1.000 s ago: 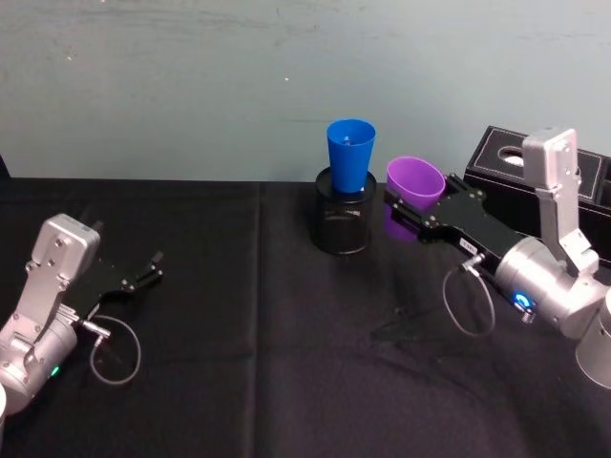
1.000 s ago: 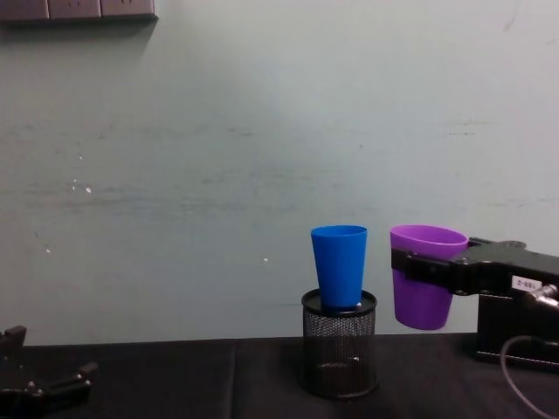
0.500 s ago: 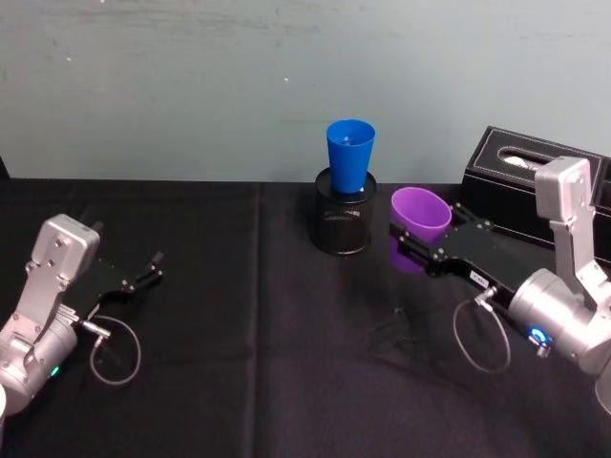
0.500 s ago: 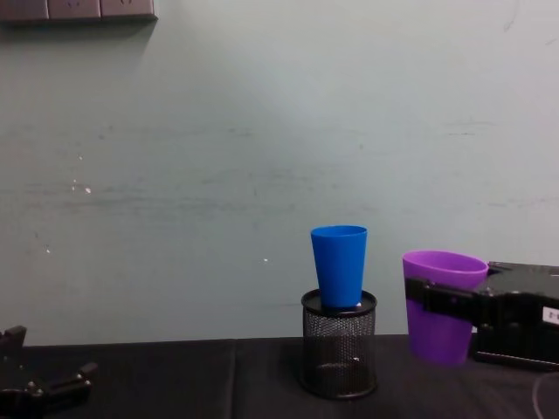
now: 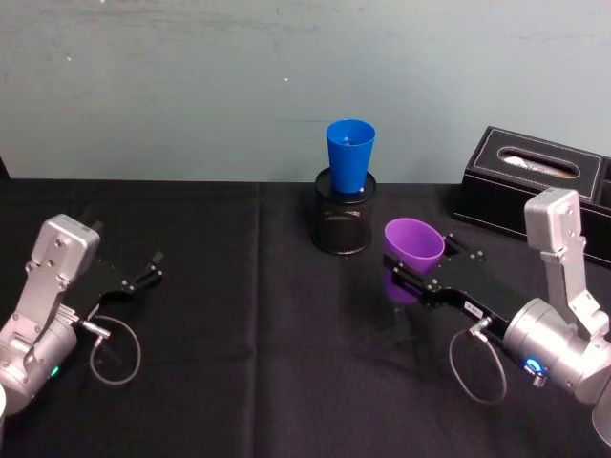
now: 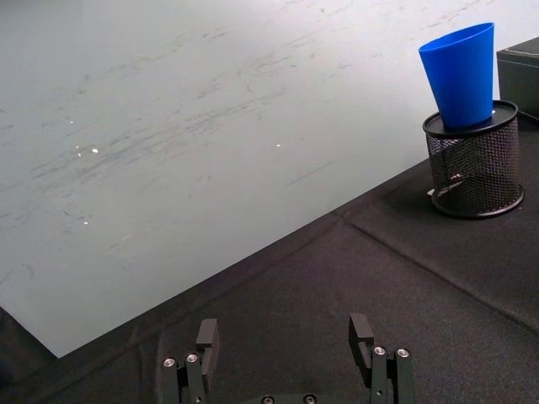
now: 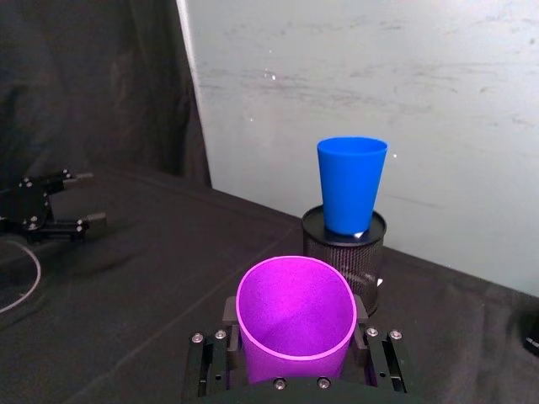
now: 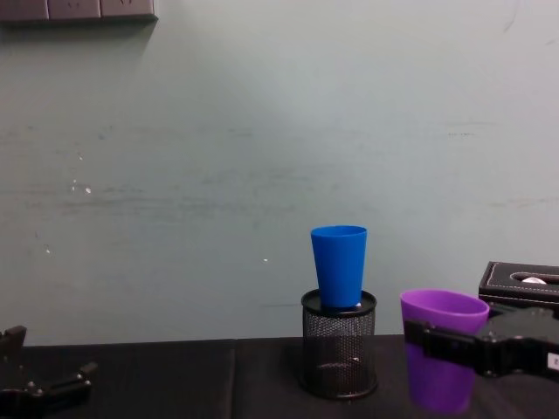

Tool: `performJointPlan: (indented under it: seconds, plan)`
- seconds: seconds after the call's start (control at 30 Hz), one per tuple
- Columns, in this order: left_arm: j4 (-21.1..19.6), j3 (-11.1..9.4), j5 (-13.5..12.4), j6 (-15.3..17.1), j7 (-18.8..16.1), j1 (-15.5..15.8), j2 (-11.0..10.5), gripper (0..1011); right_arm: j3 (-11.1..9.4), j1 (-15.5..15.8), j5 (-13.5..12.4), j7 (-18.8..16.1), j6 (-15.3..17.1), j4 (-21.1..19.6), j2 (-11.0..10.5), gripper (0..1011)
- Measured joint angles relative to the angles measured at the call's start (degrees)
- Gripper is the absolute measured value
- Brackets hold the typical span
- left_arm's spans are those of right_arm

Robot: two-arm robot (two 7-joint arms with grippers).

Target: Pick up one cup with a gripper and tap it against the other cup.

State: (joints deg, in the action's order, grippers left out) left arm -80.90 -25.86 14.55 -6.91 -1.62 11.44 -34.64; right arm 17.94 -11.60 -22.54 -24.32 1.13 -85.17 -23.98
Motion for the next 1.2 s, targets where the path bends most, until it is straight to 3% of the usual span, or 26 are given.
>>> performJointPlan:
  seconds: [1.2]
  plan:
    - [0.0, 0.0, 0.0, 0.0, 0.0, 0.0, 0.0, 1011, 0.6, 0.2, 0.5, 0.1, -0.3, 0.5, 0.1, 731]
